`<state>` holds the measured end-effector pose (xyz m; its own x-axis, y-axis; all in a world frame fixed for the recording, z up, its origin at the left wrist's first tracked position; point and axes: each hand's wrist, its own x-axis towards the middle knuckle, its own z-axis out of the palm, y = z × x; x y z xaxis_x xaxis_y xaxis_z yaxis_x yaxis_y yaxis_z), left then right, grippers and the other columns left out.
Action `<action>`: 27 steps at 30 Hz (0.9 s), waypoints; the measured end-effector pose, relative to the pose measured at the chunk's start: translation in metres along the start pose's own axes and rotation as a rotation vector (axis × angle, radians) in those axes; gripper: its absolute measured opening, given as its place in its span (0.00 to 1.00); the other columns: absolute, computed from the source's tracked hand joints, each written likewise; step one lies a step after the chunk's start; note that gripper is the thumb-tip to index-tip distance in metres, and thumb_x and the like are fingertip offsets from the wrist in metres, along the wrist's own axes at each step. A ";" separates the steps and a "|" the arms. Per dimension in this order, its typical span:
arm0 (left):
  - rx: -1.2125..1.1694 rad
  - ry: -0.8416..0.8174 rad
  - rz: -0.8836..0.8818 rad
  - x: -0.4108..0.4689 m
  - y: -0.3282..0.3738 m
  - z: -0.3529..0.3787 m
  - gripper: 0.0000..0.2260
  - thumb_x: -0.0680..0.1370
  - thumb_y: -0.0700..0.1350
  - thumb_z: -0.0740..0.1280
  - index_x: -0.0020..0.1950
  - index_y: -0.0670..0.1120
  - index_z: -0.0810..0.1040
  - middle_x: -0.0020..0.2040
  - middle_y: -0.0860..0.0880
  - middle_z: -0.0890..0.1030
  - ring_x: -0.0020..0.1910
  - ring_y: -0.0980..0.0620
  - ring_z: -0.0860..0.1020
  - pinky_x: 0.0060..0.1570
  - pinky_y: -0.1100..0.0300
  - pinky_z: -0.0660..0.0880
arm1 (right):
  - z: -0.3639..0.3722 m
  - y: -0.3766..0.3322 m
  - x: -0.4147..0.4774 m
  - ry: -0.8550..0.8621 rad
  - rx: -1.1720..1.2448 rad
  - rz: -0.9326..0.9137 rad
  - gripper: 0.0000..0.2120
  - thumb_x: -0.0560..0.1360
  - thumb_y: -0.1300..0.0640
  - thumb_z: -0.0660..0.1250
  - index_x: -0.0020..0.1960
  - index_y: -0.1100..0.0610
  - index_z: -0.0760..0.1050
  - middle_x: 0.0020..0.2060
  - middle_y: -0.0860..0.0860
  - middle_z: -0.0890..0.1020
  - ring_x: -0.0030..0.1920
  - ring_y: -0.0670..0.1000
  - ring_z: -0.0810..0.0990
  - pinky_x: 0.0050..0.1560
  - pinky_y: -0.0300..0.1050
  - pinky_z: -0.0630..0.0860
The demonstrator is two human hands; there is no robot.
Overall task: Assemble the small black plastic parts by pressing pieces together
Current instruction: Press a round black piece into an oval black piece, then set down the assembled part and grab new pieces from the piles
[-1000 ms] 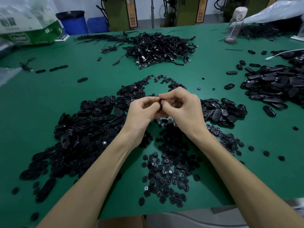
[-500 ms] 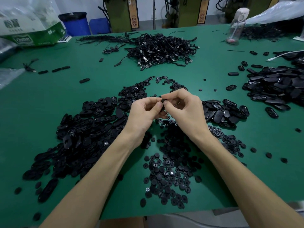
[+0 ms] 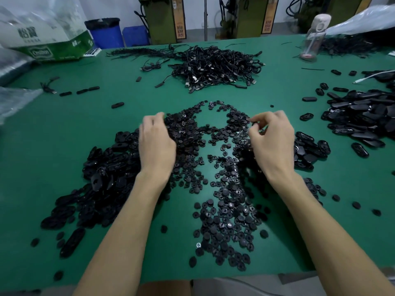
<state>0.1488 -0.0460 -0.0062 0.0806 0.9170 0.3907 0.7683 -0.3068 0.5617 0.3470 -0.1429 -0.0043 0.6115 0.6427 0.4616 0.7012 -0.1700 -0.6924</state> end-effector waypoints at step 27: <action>0.178 0.192 -0.019 0.016 -0.025 -0.005 0.10 0.85 0.46 0.65 0.60 0.45 0.84 0.54 0.43 0.79 0.55 0.43 0.75 0.61 0.49 0.63 | 0.020 0.003 -0.014 -0.414 -0.322 -0.297 0.11 0.84 0.56 0.65 0.63 0.49 0.82 0.61 0.47 0.78 0.63 0.53 0.71 0.61 0.50 0.56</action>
<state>0.1277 -0.0252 -0.0106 -0.0437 0.8517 0.5222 0.8697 -0.2248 0.4394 0.3330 -0.1371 -0.0242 0.2244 0.9238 0.3102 0.9354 -0.1149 -0.3345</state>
